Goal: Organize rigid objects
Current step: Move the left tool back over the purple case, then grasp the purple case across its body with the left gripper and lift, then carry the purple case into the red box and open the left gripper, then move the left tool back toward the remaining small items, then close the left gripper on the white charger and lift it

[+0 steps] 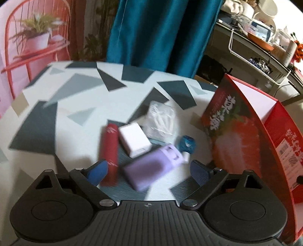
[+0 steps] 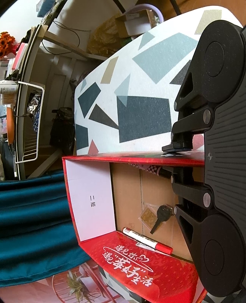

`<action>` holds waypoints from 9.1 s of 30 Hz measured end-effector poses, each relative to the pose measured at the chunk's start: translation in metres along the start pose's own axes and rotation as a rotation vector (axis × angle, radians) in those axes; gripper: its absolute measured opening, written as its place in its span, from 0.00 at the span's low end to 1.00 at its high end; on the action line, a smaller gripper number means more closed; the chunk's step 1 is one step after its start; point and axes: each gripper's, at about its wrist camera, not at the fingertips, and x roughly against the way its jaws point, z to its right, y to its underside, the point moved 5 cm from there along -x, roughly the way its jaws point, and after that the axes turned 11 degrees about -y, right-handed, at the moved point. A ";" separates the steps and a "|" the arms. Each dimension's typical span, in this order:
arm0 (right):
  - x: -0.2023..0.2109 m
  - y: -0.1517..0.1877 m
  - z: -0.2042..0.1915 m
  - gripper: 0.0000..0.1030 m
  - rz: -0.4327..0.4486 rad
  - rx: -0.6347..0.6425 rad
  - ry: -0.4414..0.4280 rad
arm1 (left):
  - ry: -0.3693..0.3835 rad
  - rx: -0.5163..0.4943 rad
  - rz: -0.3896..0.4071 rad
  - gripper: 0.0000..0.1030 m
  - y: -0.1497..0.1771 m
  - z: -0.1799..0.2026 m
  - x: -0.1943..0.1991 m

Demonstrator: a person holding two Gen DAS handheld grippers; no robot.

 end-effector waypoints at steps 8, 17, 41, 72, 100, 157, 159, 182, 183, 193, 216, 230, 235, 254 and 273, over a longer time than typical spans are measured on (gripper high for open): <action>0.000 0.000 0.000 0.11 0.000 -0.001 -0.003 | -0.039 0.121 -0.138 0.94 0.005 0.014 -0.021; 0.000 0.000 0.000 0.11 0.001 -0.003 -0.010 | -0.124 0.227 -0.188 0.96 -0.014 0.010 -0.045; 0.001 0.001 0.003 0.12 0.007 -0.011 -0.023 | -0.162 0.125 -0.122 0.89 -0.006 0.013 -0.046; 0.001 0.000 0.003 0.12 0.003 -0.008 -0.020 | 0.172 -0.382 0.075 0.89 0.029 0.039 -0.011; 0.001 0.000 0.003 0.11 -0.013 0.006 -0.004 | 0.389 -0.439 0.449 0.89 -0.058 0.121 0.051; 0.002 0.000 0.001 0.11 -0.012 0.005 -0.011 | 0.080 -0.433 0.260 0.89 -0.013 0.001 -0.014; 0.002 0.001 0.002 0.11 -0.011 0.004 -0.014 | 0.071 -0.406 0.254 0.89 -0.008 -0.005 -0.016; 0.000 -0.002 0.000 0.11 -0.032 0.020 -0.006 | 0.039 -0.435 0.183 0.62 -0.027 0.006 -0.066; 0.000 -0.002 0.000 0.11 -0.032 0.022 -0.005 | 0.041 -0.426 0.175 0.60 -0.026 0.005 -0.067; 0.000 -0.001 -0.001 0.10 -0.028 0.022 0.004 | 0.047 -0.396 0.173 0.58 -0.002 0.014 -0.044; 0.000 -0.001 -0.001 0.11 -0.024 0.018 0.004 | 0.093 -0.158 0.120 0.67 0.030 0.019 -0.015; 0.000 0.000 -0.001 0.11 -0.025 0.019 0.004 | 0.024 -0.274 0.203 0.70 0.034 0.024 -0.018; 0.001 0.000 0.000 0.11 -0.025 0.019 0.004 | 0.023 -0.273 0.208 0.67 0.036 0.027 -0.015; 0.001 -0.001 0.000 0.11 -0.027 0.023 0.006 | 0.069 -0.327 0.204 0.54 0.041 0.039 -0.008; 0.001 -0.001 0.001 0.11 -0.028 0.025 0.008 | 0.065 -0.342 0.217 0.52 0.028 0.035 -0.013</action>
